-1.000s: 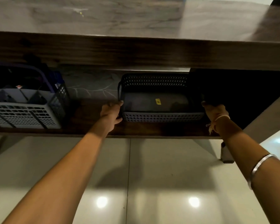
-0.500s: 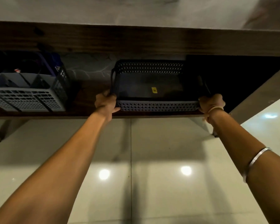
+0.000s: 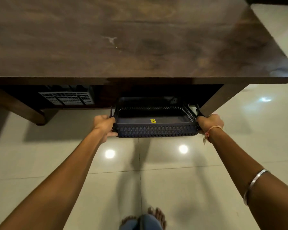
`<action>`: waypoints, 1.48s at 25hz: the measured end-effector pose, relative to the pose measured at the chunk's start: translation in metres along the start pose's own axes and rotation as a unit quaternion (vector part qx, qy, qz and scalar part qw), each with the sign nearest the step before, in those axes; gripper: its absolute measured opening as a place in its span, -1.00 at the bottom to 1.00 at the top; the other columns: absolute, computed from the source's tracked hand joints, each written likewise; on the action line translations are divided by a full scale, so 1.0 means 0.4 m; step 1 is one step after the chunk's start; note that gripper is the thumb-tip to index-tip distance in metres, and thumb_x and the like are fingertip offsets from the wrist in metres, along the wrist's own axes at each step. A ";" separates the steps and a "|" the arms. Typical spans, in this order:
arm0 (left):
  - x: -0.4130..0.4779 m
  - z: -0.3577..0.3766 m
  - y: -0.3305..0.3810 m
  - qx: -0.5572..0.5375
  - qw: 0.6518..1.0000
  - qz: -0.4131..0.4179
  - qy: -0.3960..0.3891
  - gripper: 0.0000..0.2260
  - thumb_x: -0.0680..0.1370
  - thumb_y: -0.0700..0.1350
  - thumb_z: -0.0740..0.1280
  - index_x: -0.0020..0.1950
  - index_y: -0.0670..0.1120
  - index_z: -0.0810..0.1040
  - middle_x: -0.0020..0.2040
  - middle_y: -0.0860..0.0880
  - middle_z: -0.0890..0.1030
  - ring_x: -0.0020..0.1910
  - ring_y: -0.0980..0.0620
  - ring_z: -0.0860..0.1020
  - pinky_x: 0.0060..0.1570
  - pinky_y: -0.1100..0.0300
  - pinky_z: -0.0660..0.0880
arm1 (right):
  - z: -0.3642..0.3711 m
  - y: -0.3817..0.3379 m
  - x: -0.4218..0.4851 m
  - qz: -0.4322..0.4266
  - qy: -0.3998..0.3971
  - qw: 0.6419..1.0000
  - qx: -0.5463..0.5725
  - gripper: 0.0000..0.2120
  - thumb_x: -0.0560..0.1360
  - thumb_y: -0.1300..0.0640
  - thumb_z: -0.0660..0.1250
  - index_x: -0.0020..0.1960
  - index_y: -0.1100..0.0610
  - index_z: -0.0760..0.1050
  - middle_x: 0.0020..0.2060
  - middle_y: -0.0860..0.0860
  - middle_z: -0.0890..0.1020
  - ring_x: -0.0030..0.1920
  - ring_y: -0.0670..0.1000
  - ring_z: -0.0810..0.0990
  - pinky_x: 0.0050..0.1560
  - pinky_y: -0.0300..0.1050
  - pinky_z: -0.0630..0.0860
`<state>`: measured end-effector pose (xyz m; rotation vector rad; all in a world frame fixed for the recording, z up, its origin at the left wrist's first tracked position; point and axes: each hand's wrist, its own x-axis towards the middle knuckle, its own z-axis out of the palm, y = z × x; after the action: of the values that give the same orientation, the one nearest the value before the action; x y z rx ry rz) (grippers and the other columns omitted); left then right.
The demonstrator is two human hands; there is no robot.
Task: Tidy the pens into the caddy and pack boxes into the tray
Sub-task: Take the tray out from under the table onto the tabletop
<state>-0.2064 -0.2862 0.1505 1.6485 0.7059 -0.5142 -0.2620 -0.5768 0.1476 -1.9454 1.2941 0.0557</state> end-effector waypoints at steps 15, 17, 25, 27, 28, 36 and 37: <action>-0.538 -0.232 0.457 0.069 0.995 -0.055 -0.050 -0.90 0.51 -0.27 0.30 -0.17 -0.28 0.45 0.09 -0.29 0.52 0.16 -0.36 0.53 0.04 -0.23 0.55 | -0.519 -0.336 -0.427 0.035 -0.036 0.995 -0.091 -0.63 0.38 0.03 0.38 0.05 0.28 0.56 0.04 0.24 0.64 0.07 0.25 0.61 0.11 0.07 0.58; -0.582 -0.255 0.538 0.076 0.995 -0.043 -0.049 -0.91 0.51 -0.28 0.29 -0.06 -0.31 0.45 0.19 -0.30 0.50 0.17 -0.36 0.52 0.04 -0.25 0.54 | -0.564 -0.392 -0.453 0.029 -0.046 0.996 -0.077 -0.63 0.38 0.04 0.39 0.05 0.29 0.56 0.05 0.24 0.64 0.07 0.25 0.61 0.12 0.07 0.58; -0.617 -0.254 0.749 0.045 0.998 0.028 -0.025 -0.96 0.51 -0.33 0.27 -0.07 -0.30 0.45 0.08 -0.25 0.47 0.16 -0.35 0.50 -0.06 -0.23 0.57 | -0.656 -0.588 -0.468 -0.025 -0.013 1.000 -0.011 -0.56 0.48 0.07 0.30 0.21 0.37 0.48 0.22 0.32 0.53 0.23 0.31 0.49 0.24 0.10 0.46; -0.582 -0.232 0.778 0.029 0.999 0.037 -0.004 -0.96 0.49 -0.36 0.25 -0.14 -0.26 0.46 0.08 -0.25 0.49 0.14 -0.34 0.51 -0.07 -0.24 0.59 | -0.647 -0.623 -0.432 -0.031 0.002 0.999 0.005 -0.60 0.49 0.13 0.26 0.21 0.39 0.46 0.23 0.34 0.52 0.24 0.32 0.48 0.24 0.09 0.45; -0.556 -0.219 0.785 0.016 0.999 0.034 0.004 -0.91 0.50 -0.37 0.24 -0.18 -0.24 0.46 0.07 -0.24 0.49 0.12 -0.31 0.51 -0.05 -0.26 0.58 | -0.635 -0.633 -0.410 -0.032 0.003 0.999 0.011 -0.62 0.50 0.15 0.26 0.21 0.39 0.46 0.22 0.34 0.52 0.23 0.32 0.48 0.23 0.09 0.45; -0.303 -0.046 0.725 -0.089 0.994 0.026 0.054 -0.75 0.51 -0.43 0.15 0.08 -0.17 0.44 0.05 -0.20 0.56 -0.01 -0.19 0.54 -0.26 0.01 0.60 | -0.468 -0.628 -0.170 -0.018 0.007 0.997 0.079 -0.67 0.48 0.33 0.20 0.22 0.42 0.44 0.16 0.38 0.55 0.18 0.36 0.49 0.16 0.08 0.43; -0.263 -0.025 0.698 -0.089 0.994 0.027 0.065 -0.75 0.50 -0.43 0.17 0.07 -0.13 0.43 0.09 -0.20 0.57 0.03 -0.22 0.56 -0.18 -0.05 0.62 | -0.437 -0.616 -0.143 -0.011 0.005 0.996 0.091 -0.65 0.47 0.34 0.20 0.23 0.40 0.44 0.15 0.38 0.55 0.16 0.36 0.49 0.14 0.07 0.44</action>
<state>-0.0881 -0.3235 0.4220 1.5392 0.7790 -0.2981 -0.1566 -0.5989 0.4356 -1.8055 1.2399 -0.0803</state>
